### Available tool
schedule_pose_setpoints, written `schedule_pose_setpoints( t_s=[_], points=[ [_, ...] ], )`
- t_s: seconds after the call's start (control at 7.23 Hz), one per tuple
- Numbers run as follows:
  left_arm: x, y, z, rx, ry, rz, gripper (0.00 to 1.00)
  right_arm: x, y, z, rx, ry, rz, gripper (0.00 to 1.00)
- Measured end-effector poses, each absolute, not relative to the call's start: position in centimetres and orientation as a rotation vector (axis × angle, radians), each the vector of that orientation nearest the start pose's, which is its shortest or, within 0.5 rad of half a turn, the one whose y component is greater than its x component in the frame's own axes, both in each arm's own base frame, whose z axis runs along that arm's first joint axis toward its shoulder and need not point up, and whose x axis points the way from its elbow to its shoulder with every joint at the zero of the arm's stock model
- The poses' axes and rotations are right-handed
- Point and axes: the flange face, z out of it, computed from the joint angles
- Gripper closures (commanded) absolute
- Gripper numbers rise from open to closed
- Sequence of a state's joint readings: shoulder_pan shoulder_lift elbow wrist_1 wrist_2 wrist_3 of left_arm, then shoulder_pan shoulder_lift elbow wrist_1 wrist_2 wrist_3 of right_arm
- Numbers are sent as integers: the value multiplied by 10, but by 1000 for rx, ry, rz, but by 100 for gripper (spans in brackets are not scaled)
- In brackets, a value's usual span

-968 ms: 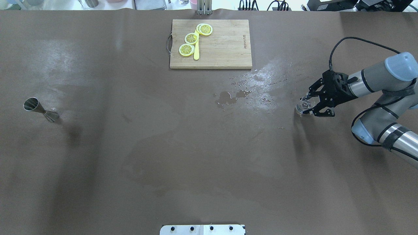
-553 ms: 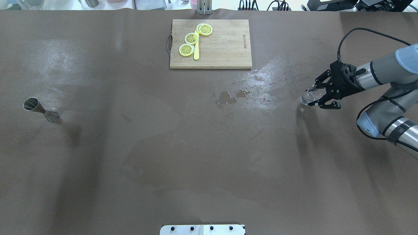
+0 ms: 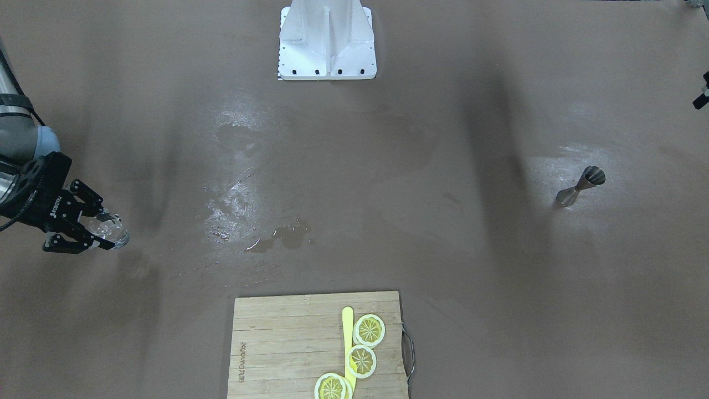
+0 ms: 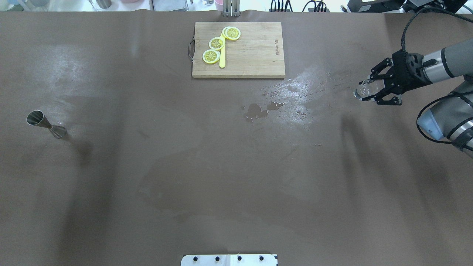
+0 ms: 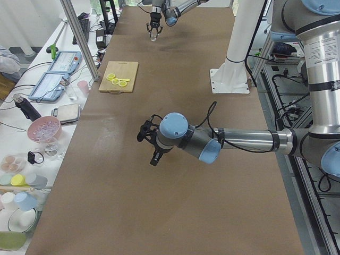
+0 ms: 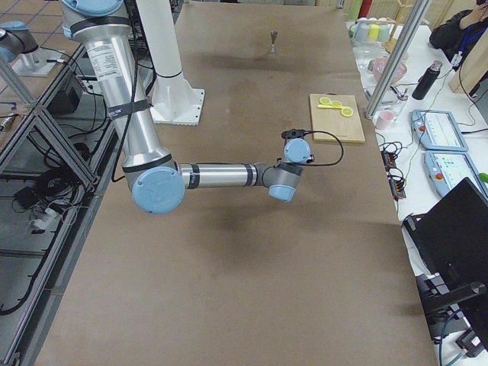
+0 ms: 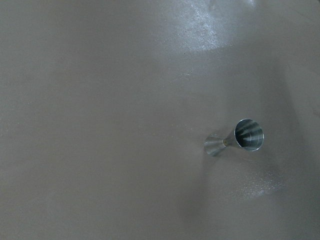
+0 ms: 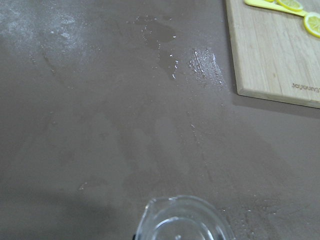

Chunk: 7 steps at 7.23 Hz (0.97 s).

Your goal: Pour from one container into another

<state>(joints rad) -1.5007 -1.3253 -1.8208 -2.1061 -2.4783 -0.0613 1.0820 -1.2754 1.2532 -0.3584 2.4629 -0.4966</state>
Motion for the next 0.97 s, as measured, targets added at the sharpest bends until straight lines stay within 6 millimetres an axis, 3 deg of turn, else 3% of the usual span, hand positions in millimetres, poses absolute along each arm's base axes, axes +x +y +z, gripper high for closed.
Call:
schedule_pose_setpoints(
  t_s=[0.55, 0.97],
  points=[
    [42, -383, 558, 585, 940, -11, 1, -190, -567, 496, 1220, -905, -1341, 100],
    [92, -347, 551, 719, 1070, -237, 1, -181, -553, 471, 1183, -962, -1319, 100]
  ],
)
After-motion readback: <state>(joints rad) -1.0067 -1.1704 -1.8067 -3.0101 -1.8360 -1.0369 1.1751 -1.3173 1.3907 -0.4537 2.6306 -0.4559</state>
